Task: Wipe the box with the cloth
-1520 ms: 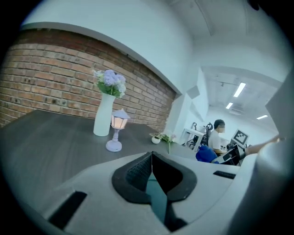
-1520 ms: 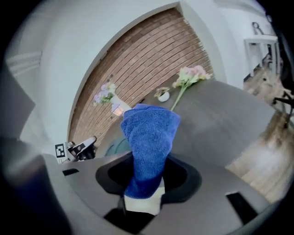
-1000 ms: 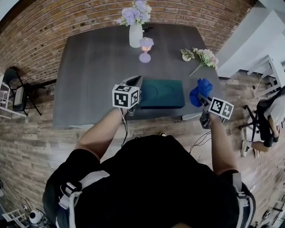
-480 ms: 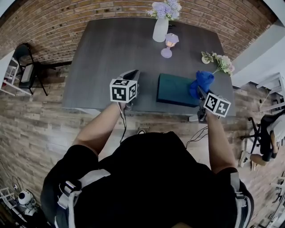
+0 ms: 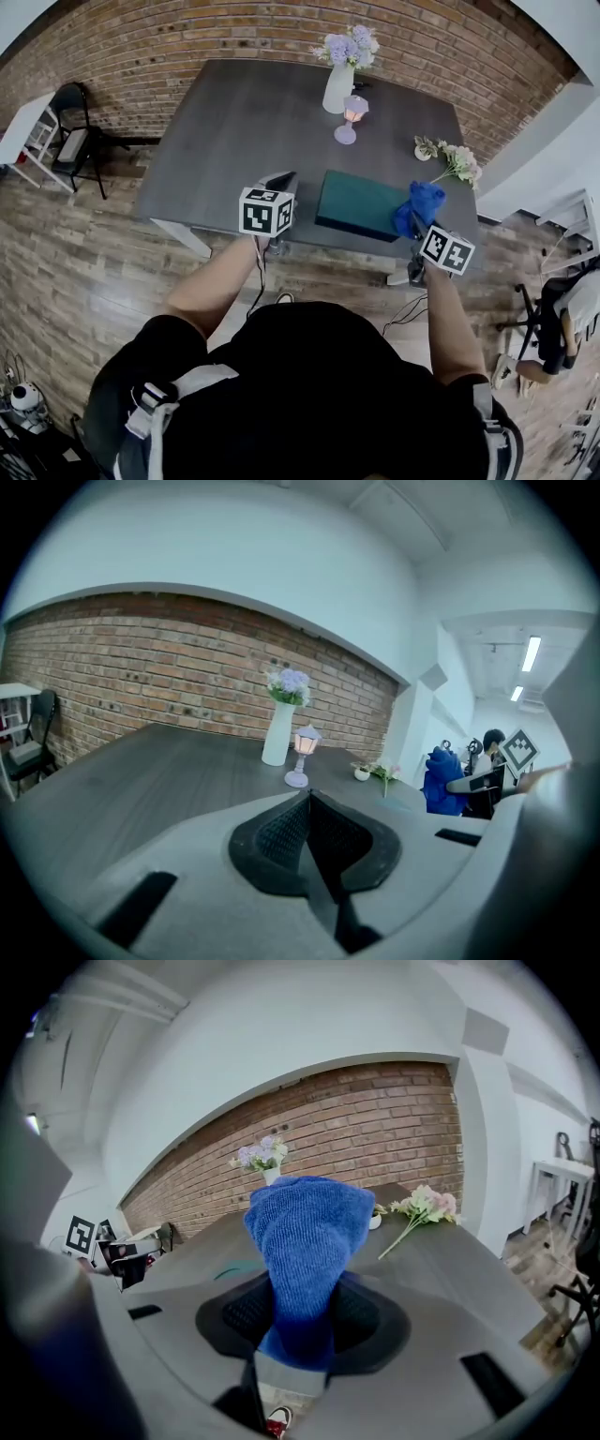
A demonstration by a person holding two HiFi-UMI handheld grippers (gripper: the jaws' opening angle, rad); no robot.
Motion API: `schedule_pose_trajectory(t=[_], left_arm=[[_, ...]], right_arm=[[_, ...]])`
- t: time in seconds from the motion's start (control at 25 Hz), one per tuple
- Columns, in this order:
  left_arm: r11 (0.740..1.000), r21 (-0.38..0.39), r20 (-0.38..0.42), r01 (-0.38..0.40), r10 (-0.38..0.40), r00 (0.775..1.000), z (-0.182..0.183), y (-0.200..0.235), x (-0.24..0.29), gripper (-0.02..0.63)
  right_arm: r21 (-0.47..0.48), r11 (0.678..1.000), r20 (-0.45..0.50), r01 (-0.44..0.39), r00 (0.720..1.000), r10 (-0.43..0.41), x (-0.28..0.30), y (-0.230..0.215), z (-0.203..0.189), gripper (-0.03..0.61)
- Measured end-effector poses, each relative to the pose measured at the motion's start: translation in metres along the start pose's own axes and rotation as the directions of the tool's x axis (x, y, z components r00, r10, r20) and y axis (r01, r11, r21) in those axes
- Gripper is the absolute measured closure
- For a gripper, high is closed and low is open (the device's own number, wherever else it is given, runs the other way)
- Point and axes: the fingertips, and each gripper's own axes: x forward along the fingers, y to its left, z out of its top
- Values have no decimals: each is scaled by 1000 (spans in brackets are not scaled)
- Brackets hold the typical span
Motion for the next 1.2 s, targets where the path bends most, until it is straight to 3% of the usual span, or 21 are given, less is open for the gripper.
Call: schedule_pose_trajectory(t=[0.2,0.44,0.76,1.2], left_arm=[[999,38,-14,28,-28,1000,-24,-57,-15,604],[995,90,11,32,-33,999,-25,-101,-41,604],[999,48,46,-1,-1,999,-27,-107,-71,604],[1000,24,29,5,-6,1000,-46,-124,-79,604]], right_arm=[[-17,1000,18,-17,1000,17,-34,-19,-13,425],[-21,998,18,-67,998,67,-60,-19,-27,425],[-107,987,32,-120,992,124,-81,3,-32,426],[-112,988,3,-103,995,104,-93,-16,-49,426]])
